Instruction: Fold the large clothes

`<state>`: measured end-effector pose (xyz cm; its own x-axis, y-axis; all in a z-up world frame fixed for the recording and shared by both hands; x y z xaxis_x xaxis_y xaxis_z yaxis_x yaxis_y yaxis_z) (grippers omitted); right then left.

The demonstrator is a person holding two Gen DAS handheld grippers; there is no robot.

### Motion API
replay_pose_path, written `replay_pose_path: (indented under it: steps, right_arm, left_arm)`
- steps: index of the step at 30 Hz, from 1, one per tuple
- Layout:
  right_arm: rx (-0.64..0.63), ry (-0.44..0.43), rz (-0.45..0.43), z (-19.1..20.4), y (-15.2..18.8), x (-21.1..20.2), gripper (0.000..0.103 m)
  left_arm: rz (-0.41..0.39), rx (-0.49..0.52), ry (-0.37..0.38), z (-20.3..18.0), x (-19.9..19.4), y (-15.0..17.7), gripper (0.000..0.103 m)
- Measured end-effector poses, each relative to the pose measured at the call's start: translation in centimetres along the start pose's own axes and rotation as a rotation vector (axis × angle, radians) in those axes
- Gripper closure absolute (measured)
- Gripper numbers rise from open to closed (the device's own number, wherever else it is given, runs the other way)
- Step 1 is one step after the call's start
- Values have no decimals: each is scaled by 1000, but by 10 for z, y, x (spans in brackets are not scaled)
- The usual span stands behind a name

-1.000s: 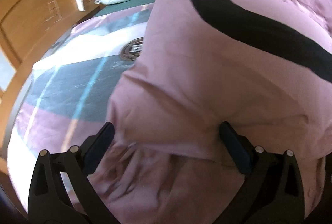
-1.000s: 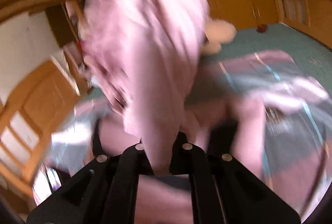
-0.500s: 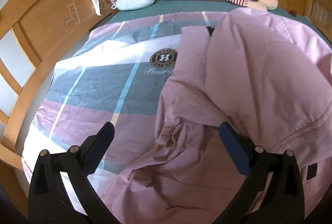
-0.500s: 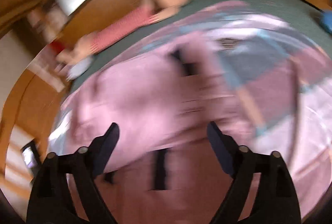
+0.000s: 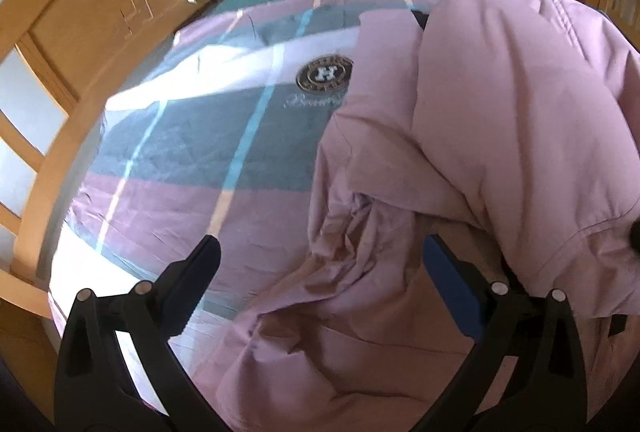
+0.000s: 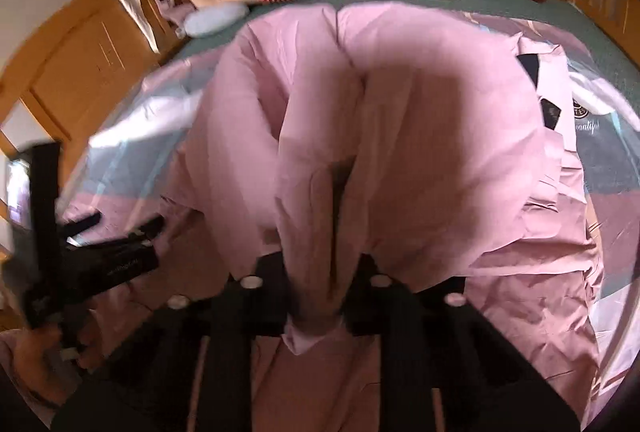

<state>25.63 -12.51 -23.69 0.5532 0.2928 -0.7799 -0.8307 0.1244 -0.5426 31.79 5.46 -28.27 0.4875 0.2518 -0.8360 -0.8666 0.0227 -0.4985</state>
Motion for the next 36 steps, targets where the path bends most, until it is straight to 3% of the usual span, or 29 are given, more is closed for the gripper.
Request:
replay_pose_path:
  steps: [1,3,5,6,7,8,12,14,18,20,22,27,31,36]
  right_arm:
    - [22,-53,-14,-3,-5,-7,89]
    - [134,-256,-57,-15,-12,-34,90]
    - [330,-528,-113,-36,-27,-64,90]
    - [397,-593,-116,-48,-29,-70,90]
    - [434,-589,-108,-59,-25,-68,90]
    - [437,-532,-95,-66,-19,-62,90]
    - [200,-87,59,-72,23,-7,90]
    - [128,-6,86,-66,33,9,89]
    - [95,29,135,-53,45,25,85]
    - [91,27,154,-48,46,29,82]
    - [89,21,163,-46,44,32,80]
    - [124,-36,196,-52,49,23,76]
    - [229,-135,244,-57,55,24,74]
    - [112,-40,222,-55,47,11,51]
  left_arm:
    - [4,-3,7,-1,0,1,2]
    - [-5,3,4,-3,-3,1,2]
    - [-18,13,-5,-4,-6,1,2]
    - [-25,16,-6,-5,-8,0,2]
    - [-29,18,-6,-5,-8,-1,2]
    - [-35,22,-7,-6,-10,-2,2]
    - [-87,21,-12,-8,-19,-7,2]
    - [-133,4,14,-10,-29,-13,2]
    - [-199,-31,123,-23,-43,-19,2]
    - [-199,-33,214,-37,-43,-18,2]
    - [-183,-25,252,-50,-37,-14,2]
    - [-129,27,254,-76,-20,-2,2]
    - [-108,77,262,-96,-14,8,2]
    - [-110,100,246,-104,-13,15,2]
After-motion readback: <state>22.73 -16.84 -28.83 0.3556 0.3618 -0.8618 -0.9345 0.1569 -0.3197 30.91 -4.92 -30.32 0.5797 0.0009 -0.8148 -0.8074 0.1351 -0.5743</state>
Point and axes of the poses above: each gripper's, at about its wrist camera, not at the fingertips, and x roughly the way its jaws point, z to its left, y to its underside, the point moved 9 cm from there along x, roughly the way its jaws point, and after that the axes turned 3 degrees about x, right-handed, at the moved point
